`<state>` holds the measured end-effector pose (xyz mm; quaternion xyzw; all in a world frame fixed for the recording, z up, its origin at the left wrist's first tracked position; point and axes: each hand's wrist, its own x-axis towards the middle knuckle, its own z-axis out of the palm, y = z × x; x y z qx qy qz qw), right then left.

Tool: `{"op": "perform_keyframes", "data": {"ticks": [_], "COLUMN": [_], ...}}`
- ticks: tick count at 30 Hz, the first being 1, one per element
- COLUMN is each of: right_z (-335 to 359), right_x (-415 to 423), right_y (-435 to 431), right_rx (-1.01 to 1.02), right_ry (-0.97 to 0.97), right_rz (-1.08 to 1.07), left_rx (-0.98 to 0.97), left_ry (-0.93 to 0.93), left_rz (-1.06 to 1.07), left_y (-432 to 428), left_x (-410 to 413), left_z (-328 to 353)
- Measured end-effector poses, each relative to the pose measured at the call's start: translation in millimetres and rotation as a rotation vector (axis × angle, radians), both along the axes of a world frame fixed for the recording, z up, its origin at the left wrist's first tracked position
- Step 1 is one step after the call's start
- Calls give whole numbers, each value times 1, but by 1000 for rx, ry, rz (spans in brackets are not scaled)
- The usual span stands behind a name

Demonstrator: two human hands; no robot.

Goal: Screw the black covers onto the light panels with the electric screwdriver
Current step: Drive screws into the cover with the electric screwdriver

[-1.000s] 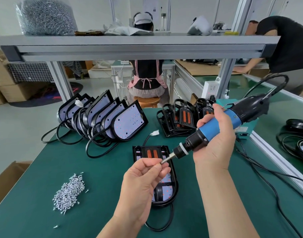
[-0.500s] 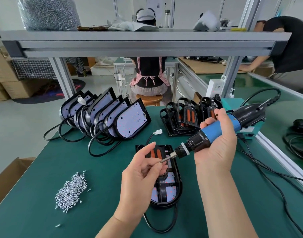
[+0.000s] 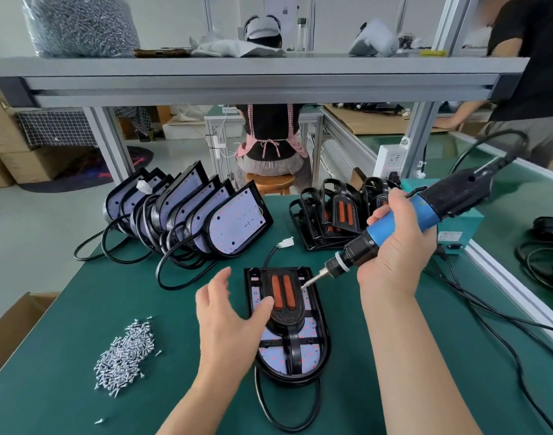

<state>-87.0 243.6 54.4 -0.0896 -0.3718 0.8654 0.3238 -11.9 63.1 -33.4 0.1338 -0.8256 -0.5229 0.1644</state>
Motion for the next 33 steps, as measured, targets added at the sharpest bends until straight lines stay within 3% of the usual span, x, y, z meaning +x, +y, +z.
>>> {"op": "perform_keyframes", "data": {"ticks": [3, 8, 33], "right_z": [6, 4, -20], "right_x": [-12, -28, -60], "right_y": [1, -10, -30], "right_rx": [125, 246, 427], "right_ry": [30, 93, 21], "right_rz": [-65, -7, 111], "left_rx": [101, 157, 276], "left_ry": [-272, -369, -307], "left_rz": [-94, -210, -200], "left_y": [0, 2, -2], "left_x": [-17, -37, -39], "left_z": [0, -2, -21]}}
